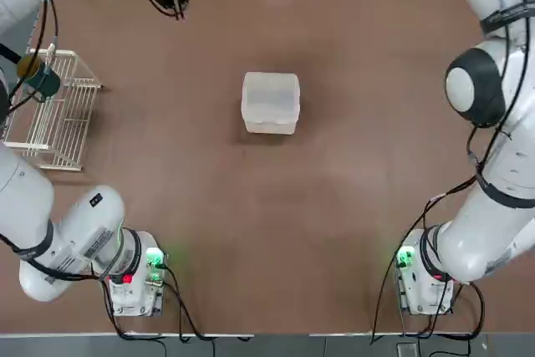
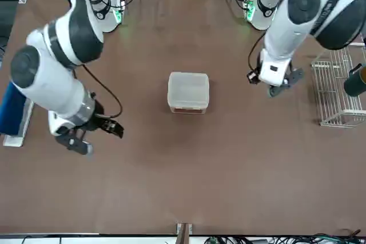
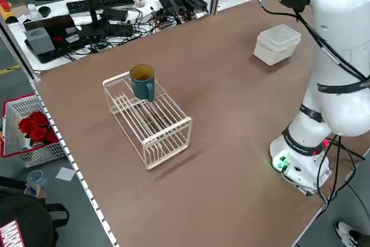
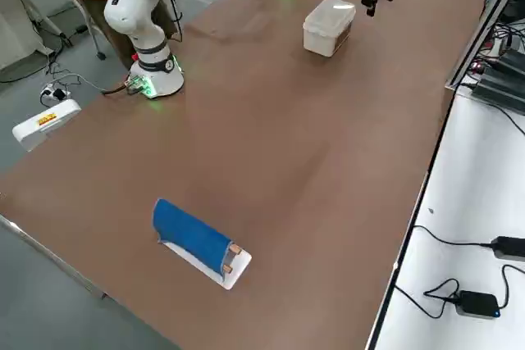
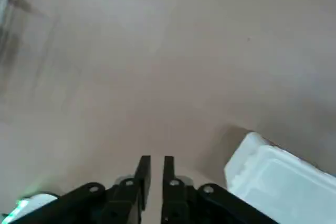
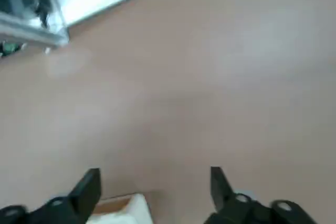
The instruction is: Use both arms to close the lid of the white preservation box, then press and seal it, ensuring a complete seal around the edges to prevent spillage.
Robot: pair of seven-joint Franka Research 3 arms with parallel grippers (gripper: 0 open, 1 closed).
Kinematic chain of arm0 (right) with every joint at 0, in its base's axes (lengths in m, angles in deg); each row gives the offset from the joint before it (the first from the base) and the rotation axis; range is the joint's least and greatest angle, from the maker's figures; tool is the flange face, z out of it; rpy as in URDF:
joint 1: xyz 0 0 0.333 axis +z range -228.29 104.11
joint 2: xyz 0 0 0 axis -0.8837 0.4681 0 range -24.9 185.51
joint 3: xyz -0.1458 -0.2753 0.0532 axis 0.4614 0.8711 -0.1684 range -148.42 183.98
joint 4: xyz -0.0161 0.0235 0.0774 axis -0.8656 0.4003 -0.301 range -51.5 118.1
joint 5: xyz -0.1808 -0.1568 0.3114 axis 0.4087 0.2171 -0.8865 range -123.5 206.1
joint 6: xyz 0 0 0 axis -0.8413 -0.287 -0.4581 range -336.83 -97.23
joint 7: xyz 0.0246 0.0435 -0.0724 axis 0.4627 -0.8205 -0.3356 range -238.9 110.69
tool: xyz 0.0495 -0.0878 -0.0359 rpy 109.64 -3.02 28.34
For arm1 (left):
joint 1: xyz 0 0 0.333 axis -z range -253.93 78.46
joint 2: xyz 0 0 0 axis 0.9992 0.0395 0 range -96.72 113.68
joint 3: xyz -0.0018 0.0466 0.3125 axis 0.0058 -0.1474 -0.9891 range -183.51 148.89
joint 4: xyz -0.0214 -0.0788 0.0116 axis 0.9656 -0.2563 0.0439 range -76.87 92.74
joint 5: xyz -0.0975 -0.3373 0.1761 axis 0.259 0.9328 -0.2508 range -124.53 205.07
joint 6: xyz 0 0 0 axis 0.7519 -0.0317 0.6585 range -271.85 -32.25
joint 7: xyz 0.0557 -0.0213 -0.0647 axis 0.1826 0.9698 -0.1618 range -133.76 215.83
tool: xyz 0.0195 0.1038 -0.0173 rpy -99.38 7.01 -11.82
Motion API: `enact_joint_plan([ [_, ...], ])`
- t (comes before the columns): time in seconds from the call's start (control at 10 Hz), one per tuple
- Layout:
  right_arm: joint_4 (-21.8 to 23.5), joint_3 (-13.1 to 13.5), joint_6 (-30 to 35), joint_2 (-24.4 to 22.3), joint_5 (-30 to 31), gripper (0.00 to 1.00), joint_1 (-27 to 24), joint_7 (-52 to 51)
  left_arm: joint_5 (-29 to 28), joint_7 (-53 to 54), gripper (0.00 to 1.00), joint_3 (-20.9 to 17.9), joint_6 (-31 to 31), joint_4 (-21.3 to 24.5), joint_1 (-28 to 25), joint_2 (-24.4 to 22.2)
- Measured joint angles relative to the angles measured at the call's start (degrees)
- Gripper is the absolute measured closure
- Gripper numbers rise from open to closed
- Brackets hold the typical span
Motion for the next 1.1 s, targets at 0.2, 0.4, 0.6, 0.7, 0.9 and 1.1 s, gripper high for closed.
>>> enact_joint_plan([
  [0.2,1.4,-0.1,2.7,-3.8,0.6,0.0,-7.3,-9.3,2.7,10.8,0.7,-6.3,1.2,-4.2,0.2,-1.4],
  [0.4,5.8,-1.4,4.7,-8.5,1.2,0.0,-13.2,-14.3,10.9,23.5,0.59,-19.8,1.4,-6.8,5.6,-6.6],
  [0.6,13.1,-6.2,4.9,-14.7,5.1,0.0,-17.9,-16.4,19.8,35.7,0.5,-39.9,1.6,-8.0,17.7,-13.9],
  [0.7,16.9,-7.2,5.0,-18.0,5.8,0.0,-19.6,-19.2,22.5,40.3,0.48,-49.4,1.8,-8.1,23.5,-17.2],
  [0.9,21.9,-6.8,7.1,-23.1,8.0,0.0,-22.0,-26.9,24.4,43.9,0.32,-62.4,2.0,-8.1,32.6,-21.5],
  [1.1,24.1,-5.3,7.9,-25.2,8.8,0.0,-23.1,-32.8,24.5,44.0,0.19,-70.3,2.1,-8.1,41.2,-23.8],
])
